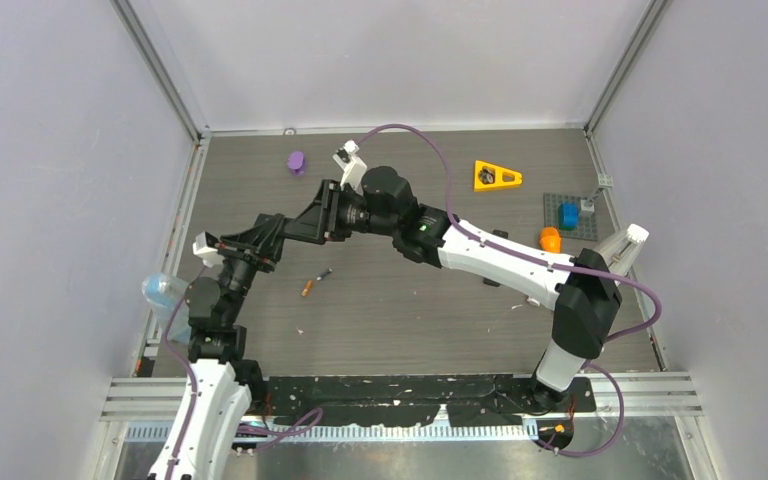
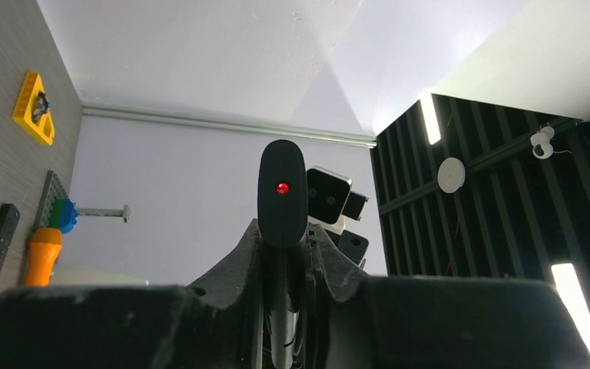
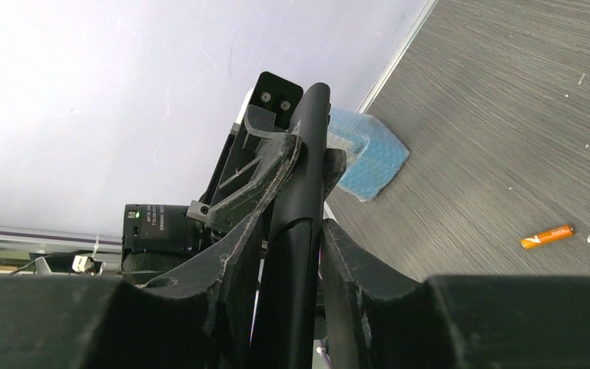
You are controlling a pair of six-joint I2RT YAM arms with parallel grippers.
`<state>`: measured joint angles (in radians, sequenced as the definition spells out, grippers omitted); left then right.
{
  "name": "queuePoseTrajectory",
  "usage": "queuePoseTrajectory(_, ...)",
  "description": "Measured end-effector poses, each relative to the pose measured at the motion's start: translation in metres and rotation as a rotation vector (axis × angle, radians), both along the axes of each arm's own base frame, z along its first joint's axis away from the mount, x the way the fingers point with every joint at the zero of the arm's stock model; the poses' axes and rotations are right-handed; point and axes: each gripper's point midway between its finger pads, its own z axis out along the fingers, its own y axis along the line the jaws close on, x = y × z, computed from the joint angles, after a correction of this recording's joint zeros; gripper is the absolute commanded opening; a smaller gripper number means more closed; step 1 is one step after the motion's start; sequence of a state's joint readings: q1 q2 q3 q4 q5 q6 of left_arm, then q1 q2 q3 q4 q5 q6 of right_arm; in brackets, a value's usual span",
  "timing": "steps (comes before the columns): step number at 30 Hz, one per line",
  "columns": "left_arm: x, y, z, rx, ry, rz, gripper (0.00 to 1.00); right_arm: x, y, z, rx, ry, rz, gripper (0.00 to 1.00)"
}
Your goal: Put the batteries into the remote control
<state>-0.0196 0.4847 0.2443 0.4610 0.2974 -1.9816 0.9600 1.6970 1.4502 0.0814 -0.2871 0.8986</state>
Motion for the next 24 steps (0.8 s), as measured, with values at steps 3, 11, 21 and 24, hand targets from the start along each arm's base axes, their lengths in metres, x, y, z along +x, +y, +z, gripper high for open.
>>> queuePoseTrajectory(3,0.001,0.000,0.000,0.000,-0.002,-0.001,0.00,0.000,0.000,0.000,0.001,0.003,-0.002,0.36)
queuePoseTrajectory(11,0.005,-0.001,-0.003,-0.009,0.014,-0.002,0.00,0.003,0.004,-0.002,0.022,0.049,-0.013,0.35)
queuePoseTrajectory(21,0.015,0.000,-0.008,-0.030,0.050,0.022,0.00,0.015,0.014,-0.009,0.037,0.101,-0.019,0.32)
queuePoseTrajectory(24,0.017,0.001,-0.003,-0.032,0.034,0.030,0.00,0.018,0.015,-0.004,0.053,0.100,-0.016,0.32)
